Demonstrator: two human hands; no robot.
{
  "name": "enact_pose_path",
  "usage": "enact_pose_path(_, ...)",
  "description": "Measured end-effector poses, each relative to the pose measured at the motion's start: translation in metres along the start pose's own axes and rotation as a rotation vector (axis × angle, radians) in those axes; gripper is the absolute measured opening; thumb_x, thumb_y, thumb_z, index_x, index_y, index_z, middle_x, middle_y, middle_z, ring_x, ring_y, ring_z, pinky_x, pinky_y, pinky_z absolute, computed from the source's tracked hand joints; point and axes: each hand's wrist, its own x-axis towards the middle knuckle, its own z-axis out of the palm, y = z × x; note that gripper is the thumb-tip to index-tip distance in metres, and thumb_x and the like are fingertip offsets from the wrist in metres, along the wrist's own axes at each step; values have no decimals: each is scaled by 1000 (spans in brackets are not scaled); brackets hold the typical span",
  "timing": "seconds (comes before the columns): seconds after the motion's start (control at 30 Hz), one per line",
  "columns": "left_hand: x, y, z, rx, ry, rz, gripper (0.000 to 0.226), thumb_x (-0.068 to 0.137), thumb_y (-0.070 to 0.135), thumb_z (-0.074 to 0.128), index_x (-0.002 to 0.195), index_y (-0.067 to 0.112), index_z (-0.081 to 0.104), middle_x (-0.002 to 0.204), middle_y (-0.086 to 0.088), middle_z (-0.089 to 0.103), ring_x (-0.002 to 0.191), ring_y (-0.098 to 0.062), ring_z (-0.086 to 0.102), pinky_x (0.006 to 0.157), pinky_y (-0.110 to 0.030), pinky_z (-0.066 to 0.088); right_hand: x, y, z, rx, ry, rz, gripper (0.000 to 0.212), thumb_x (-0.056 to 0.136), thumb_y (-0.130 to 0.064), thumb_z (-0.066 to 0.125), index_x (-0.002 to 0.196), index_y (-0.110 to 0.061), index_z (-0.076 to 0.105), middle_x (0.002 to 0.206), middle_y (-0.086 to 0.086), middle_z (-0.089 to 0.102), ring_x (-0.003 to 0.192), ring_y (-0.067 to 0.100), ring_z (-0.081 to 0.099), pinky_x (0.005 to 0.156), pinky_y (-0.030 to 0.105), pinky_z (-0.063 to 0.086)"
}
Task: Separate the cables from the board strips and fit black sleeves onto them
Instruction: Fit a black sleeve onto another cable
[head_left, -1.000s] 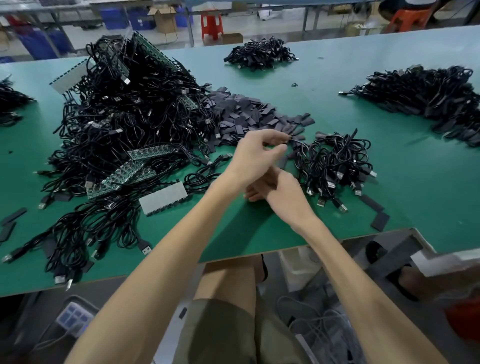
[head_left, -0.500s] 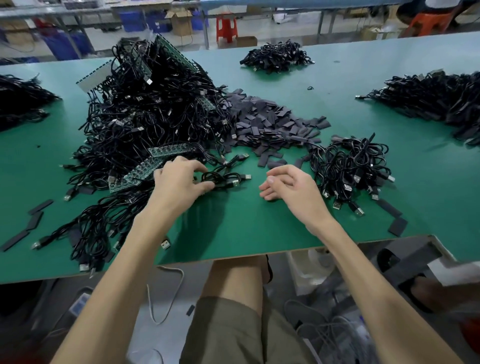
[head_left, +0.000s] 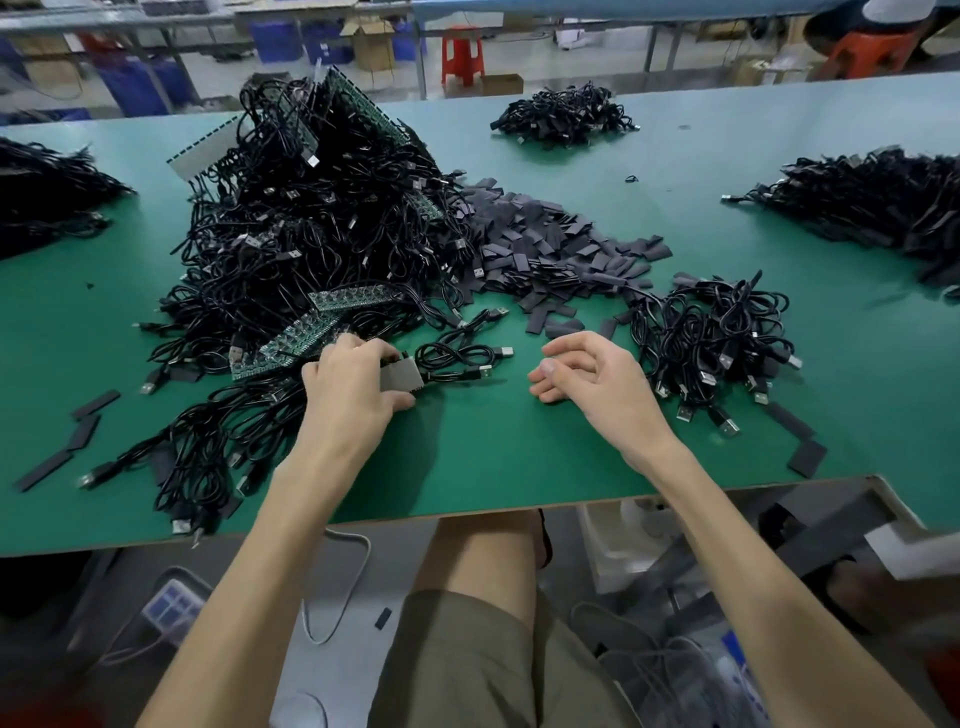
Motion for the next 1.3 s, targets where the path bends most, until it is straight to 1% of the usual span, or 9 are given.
enact_pose_path(0.07, -3, 3, 2, -62, 39, 50, 53, 80, 24, 87, 128, 16, 65, 111, 2, 45, 116, -28, 45, 93, -38, 24, 0, -1, 0, -2, -5, -3, 10, 100, -6, 64, 110, -2, 64, 90, 13, 77, 81, 25, 76, 77, 34, 62)
enact_pose_path(0.2, -15, 19, 13, -143, 67, 273, 54, 86, 29, 81, 134, 13, 62, 119, 0, 49, 116, -22, 46, 104, -46, 42, -1, -2, 0, -11, -44, -25, 9, 98, -6, 67, 107, -4, 69, 91, 16, 75, 82, 24, 75, 75, 30, 61)
enact_pose_path(0.43, -25, 63, 39, -249, 64, 484, 53, 86, 26, 81, 134, 14, 63, 119, -4, 52, 115, -20, 44, 102, -41, 42, 0, -4, 0, -16, -82, -43, 12, 94, -11, 74, 106, -12, 73, 88, 10, 74, 76, 17, 71, 68, 28, 59)
enact_pose_path(0.67, -20, 62, 46, -337, 39, 381, 42, 84, 43, 80, 122, 29, 69, 110, 6, 52, 110, -15, 41, 93, -34, 27, 1, -2, -1, -70, -59, -22, 17, 90, 0, 75, 102, -11, 71, 91, 21, 71, 75, 23, 68, 63, 31, 57)
enact_pose_path(0.8, -19, 64, 44, -472, 25, 309, 13, 93, 27, 72, 105, 31, 69, 105, 8, 58, 109, -13, 50, 103, -50, 36, -2, -2, 1, -146, -46, -44, 12, 91, -5, 75, 99, -12, 70, 86, 7, 69, 70, 12, 62, 63, 28, 58)
enact_pose_path(0.9, -21, 70, 43, -486, 35, 257, 13, 91, 27, 72, 93, 35, 63, 100, 9, 59, 103, -13, 53, 100, -53, 39, -4, -3, 3, -197, -41, -66, 10, 91, -7, 76, 96, -8, 67, 87, 6, 69, 72, 11, 60, 67, 33, 58)
enact_pose_path(1.07, -24, 81, 46, -509, 55, 152, 20, 88, 31, 74, 79, 33, 56, 93, 10, 58, 97, -11, 54, 90, -37, 30, -3, -4, 1, -220, -42, -58, 10, 91, -4, 74, 95, -2, 65, 90, 12, 71, 76, 14, 61, 74, 42, 57)
enact_pose_path(1.17, -24, 84, 46, -524, 46, 109, 30, 88, 32, 75, 73, 39, 50, 96, 9, 59, 97, -10, 54, 81, -29, 18, -4, -5, 2, -216, -33, -54, 10, 92, -4, 74, 94, -2, 65, 90, 15, 71, 73, 17, 63, 67, 38, 60)
enact_pose_path(1.3, -25, 85, 45, -531, 62, 89, 31, 88, 33, 76, 72, 41, 51, 96, 7, 59, 95, -9, 54, 77, -28, 16, -4, -5, 2, -214, -26, -54, 9, 92, -4, 74, 94, -1, 65, 91, 18, 72, 71, 16, 63, 63, 30, 58)
